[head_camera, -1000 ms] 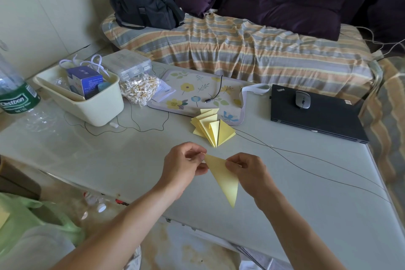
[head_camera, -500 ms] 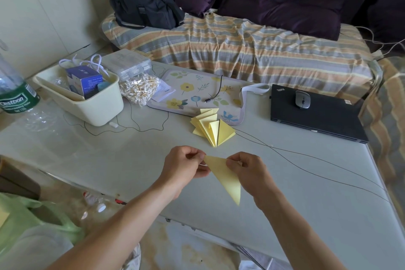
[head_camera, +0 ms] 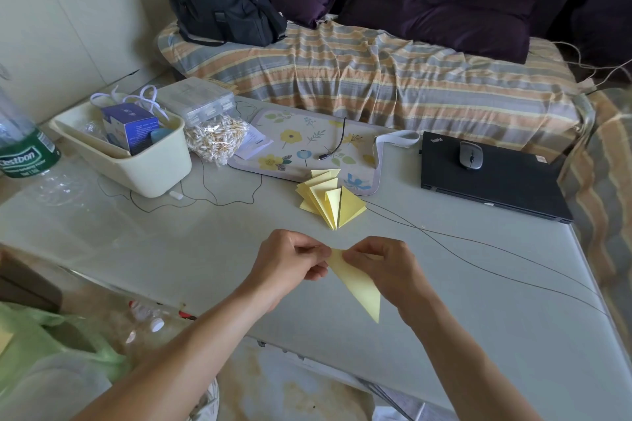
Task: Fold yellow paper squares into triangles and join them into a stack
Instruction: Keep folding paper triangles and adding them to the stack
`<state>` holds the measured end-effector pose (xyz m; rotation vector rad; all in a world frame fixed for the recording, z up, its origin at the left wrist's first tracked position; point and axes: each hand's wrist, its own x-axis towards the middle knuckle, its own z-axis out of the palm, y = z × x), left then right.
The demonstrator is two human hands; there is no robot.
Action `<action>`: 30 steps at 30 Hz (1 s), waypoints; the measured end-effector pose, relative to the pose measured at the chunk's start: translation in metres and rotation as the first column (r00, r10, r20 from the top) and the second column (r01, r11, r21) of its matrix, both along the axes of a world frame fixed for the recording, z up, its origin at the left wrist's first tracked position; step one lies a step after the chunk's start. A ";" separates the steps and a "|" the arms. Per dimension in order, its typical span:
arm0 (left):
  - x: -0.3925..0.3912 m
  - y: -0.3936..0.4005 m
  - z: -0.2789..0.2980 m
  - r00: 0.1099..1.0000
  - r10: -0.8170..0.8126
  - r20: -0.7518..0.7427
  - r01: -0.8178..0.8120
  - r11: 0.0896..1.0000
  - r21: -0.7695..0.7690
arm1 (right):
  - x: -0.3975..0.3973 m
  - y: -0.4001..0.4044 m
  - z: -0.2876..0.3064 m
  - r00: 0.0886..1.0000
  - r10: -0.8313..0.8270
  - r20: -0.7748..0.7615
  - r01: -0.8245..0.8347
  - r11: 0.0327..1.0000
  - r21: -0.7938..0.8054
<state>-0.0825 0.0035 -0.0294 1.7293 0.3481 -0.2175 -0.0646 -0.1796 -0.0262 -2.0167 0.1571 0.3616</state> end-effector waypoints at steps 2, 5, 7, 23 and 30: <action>0.001 0.000 0.000 1.000 0.001 -0.001 -0.001 1.000 0.006 | 0.000 0.001 -0.001 1.000 -0.004 -0.006 0.004 1.000 0.014; 0.001 -0.001 0.001 1.000 0.015 -0.007 -0.015 0.999 0.036 | 0.000 0.003 -0.001 1.000 -0.012 -0.020 0.012 1.000 0.018; 0.002 -0.001 0.001 1.000 0.017 -0.013 -0.016 0.998 0.058 | 0.001 0.003 -0.002 0.999 -0.037 -0.032 0.038 0.999 0.028; -0.002 -0.004 0.006 0.986 -0.160 0.049 0.136 0.939 0.316 | -0.004 0.007 -0.002 0.984 0.124 0.126 -0.114 0.990 -0.081; 0.000 -0.003 0.003 0.996 -0.056 0.064 0.033 0.948 0.315 | -0.001 0.007 -0.003 0.989 0.057 0.135 -0.041 0.993 -0.115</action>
